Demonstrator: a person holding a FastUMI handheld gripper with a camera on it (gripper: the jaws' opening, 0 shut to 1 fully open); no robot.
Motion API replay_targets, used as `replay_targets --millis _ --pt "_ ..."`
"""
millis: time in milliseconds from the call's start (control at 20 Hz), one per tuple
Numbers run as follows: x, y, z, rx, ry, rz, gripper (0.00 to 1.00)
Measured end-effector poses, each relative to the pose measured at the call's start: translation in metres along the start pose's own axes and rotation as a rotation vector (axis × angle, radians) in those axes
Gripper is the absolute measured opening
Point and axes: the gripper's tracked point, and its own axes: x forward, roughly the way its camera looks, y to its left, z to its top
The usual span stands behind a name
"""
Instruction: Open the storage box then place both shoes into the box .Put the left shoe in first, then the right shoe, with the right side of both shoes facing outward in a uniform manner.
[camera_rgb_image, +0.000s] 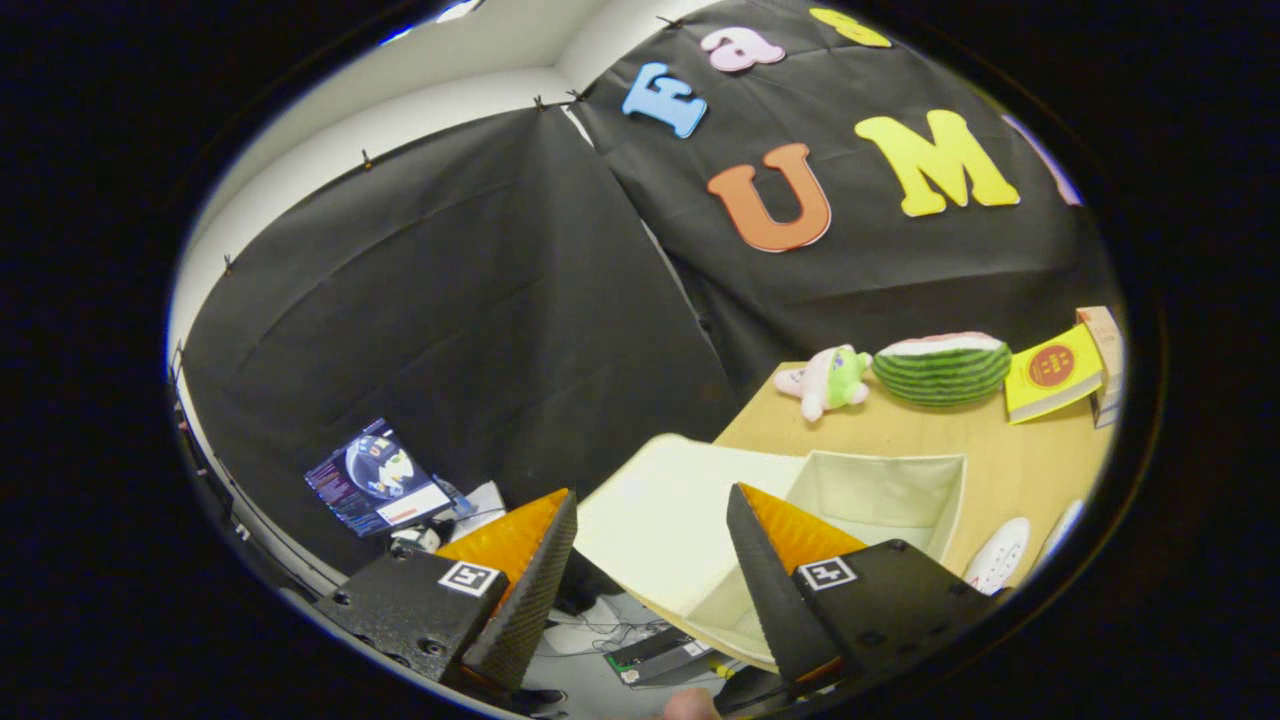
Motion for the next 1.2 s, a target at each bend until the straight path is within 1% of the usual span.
replay_targets --millis 200,350,450,550,650,750,950,1050,1200 --pt "-0.024 -0.029 0.015 -0.071 -0.059 -0.095 0.94" --pt "-0.05 -0.066 0.019 -0.147 -0.068 -0.222 0.95" --pt "-0.071 -0.101 0.013 -0.197 -0.043 -0.327 0.98" --pt "-0.093 -0.136 0.0 -0.208 0.014 -0.416 0.98" --pt "-0.116 -0.165 -0.024 -0.183 0.107 -0.471 0.98" --pt "-0.136 -0.192 -0.046 -0.15 0.203 -0.501 0.99" --pt "-0.159 -0.257 -0.092 -0.089 0.376 -0.588 0.99" --pt "-0.161 -0.283 -0.123 -0.024 0.457 -0.608 0.98" --pt "-0.152 -0.318 -0.165 0.073 0.543 -0.601 0.99"
